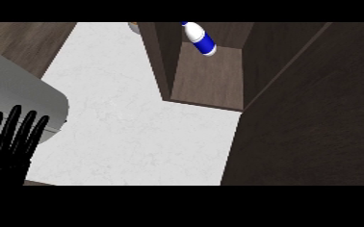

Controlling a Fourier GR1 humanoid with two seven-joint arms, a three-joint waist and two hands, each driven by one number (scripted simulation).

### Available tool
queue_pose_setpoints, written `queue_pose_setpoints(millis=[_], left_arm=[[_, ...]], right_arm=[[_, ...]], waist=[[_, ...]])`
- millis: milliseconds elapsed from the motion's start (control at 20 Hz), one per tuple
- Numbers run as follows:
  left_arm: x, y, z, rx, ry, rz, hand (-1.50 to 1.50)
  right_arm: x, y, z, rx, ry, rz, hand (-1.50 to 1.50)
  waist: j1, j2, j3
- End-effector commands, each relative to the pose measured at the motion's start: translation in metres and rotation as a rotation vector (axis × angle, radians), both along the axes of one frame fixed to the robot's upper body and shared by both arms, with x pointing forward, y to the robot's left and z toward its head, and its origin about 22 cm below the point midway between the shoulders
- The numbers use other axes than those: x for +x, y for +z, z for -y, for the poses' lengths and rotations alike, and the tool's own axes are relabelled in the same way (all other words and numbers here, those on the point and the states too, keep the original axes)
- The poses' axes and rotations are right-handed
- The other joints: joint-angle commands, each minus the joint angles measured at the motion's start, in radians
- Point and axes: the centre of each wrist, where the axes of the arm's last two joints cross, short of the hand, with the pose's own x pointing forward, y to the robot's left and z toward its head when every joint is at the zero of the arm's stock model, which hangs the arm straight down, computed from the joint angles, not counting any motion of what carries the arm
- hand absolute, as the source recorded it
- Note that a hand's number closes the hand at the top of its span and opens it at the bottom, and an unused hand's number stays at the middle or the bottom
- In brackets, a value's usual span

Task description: Pick up the bottled water, place it into the cabinet and close the cabinet

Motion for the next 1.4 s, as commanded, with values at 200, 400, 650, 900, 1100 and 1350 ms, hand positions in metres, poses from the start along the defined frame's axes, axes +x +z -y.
queue_pose_setpoints(millis=[200, 400, 650, 900, 1100, 1350], left_arm=[[0.002, 0.010, -0.012, 0.028, -0.051, 0.011, -1.50], [0.000, 0.007, -0.014, 0.026, -0.067, 0.002, -1.50], [0.004, 0.010, -0.019, 0.037, -0.079, 0.010, -1.50], [0.007, 0.015, -0.020, 0.036, -0.069, 0.025, -1.50], [0.005, 0.015, -0.027, 0.048, -0.070, 0.008, -1.50], [0.008, 0.017, -0.031, 0.046, -0.071, 0.020, -1.50]], right_arm=[[0.002, 0.015, -0.025, 0.017, 0.193, 0.048, 1.50], [0.011, 0.015, -0.021, -0.085, 0.240, 0.106, 1.50], [0.022, 0.023, -0.016, -0.159, 0.294, 0.213, 1.50], [0.026, 0.024, -0.017, -0.177, 0.302, 0.215, 1.50], [0.029, 0.026, -0.015, -0.207, 0.320, 0.231, 1.50], [0.035, 0.025, -0.016, -0.182, 0.280, 0.243, 1.50]], waist=[[0.053, 0.017, -0.004], [0.093, 0.016, -0.009], [0.107, 0.015, -0.014], [0.088, 0.010, -0.012], [0.095, 0.011, -0.015], [0.087, 0.017, -0.014]])
